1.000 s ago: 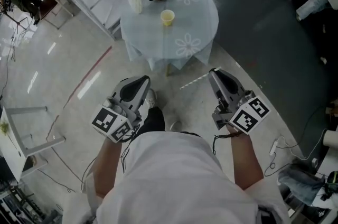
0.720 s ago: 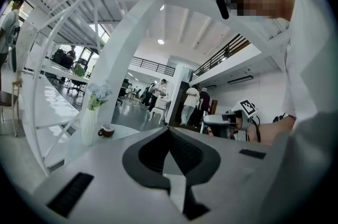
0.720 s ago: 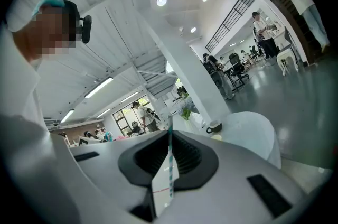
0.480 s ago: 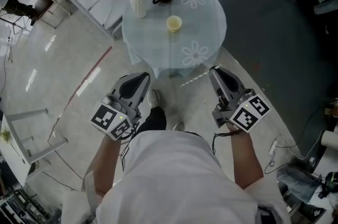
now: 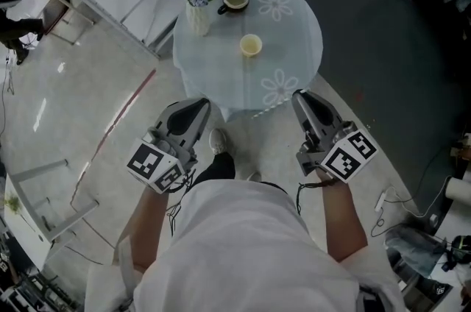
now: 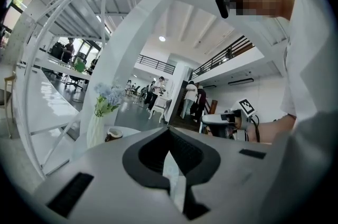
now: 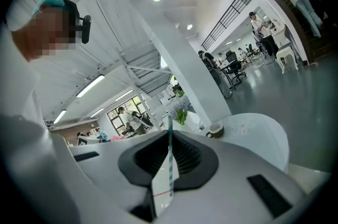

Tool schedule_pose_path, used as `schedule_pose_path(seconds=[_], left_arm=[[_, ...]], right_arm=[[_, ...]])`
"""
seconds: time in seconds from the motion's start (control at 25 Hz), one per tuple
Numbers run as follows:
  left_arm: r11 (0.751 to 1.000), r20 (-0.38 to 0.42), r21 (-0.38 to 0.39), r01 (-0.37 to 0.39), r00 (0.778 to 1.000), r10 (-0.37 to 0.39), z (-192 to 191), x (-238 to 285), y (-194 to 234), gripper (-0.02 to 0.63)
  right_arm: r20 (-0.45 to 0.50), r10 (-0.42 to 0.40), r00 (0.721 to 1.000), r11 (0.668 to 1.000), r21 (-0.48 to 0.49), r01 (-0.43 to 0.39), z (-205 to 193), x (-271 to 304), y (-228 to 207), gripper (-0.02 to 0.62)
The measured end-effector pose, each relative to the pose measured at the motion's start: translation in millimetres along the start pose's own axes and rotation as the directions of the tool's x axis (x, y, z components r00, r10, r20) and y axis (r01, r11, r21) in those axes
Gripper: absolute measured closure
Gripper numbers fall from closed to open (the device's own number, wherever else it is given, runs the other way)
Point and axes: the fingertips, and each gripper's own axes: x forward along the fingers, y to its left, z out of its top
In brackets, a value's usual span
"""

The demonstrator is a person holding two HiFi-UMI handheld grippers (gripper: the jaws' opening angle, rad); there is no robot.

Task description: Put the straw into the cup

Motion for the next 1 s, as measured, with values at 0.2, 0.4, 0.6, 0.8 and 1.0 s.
schedule_pose_path(seconds=[0.2,0.4,0.6,0.8,1.0], left_arm=[[1.000,0.002,0.004,0.021,1.000,-0.021,17,3,22,0.586],[0.999,-0.004,0.003,0.034,0.999,-0.034,25,9,54,0.586],[0.999,-0.004,-0.002,0.050,0.999,-0.050,30,9,72,0.586],[0.998,-0.003,-0.005,0.062,0.998,-0.062,31,11,82,0.586],[0.998,-0.004,-0.002,0.069,0.998,-0.069,34,14,84,0.586]], right_arm=[[0.005,-0.016,1.000,1.000,-0.001,0.016,11,23,3,0.557],[0.006,-0.031,1.000,1.000,-0.002,0.031,16,54,0,0.557],[0.009,-0.045,0.999,0.999,-0.006,0.046,20,73,3,0.557],[0.002,-0.057,0.998,0.998,-0.016,0.057,19,83,5,0.557],[0.005,-0.060,0.998,0.998,-0.018,0.060,23,87,4,0.557]])
